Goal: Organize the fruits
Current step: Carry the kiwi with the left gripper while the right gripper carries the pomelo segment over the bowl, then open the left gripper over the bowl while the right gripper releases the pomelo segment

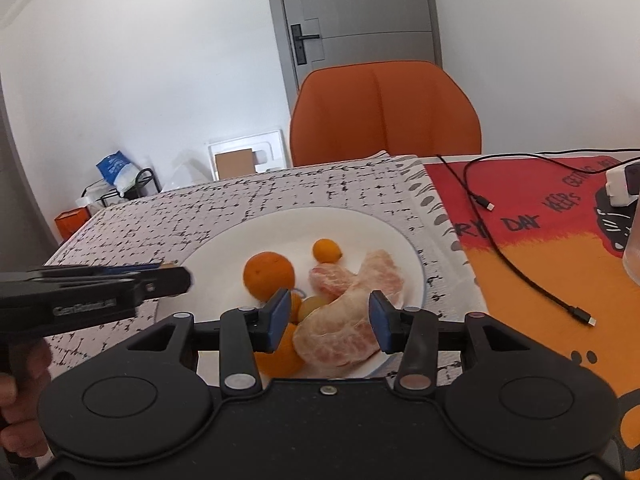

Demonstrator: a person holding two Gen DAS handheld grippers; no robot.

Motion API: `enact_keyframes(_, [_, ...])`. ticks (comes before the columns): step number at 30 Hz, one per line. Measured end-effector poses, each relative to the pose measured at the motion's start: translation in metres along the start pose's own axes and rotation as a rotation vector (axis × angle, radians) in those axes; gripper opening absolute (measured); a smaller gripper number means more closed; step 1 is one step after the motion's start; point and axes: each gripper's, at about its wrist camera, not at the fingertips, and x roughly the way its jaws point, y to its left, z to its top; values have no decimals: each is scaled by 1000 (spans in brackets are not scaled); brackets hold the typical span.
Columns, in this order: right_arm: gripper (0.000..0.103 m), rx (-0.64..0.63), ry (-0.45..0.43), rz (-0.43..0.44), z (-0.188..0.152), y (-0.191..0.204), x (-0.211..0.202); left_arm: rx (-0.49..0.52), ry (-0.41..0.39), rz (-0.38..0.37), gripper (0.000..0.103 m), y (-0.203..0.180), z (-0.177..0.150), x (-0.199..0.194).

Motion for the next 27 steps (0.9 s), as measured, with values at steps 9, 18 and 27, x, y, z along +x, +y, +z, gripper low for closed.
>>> enact_keyframes(9, [44, -10, 9, 20, -2, 8, -1, 8, 10, 1, 29, -4, 2, 4])
enact_keyframes(18, [48, -7, 14, 36, -2, 13, 3, 7, 25, 35, 30, 4, 0, -7])
enact_keyframes(27, [54, -12, 12, 44, -3, 23, -3, -2, 17, 72, 36, 17, -3, -28])
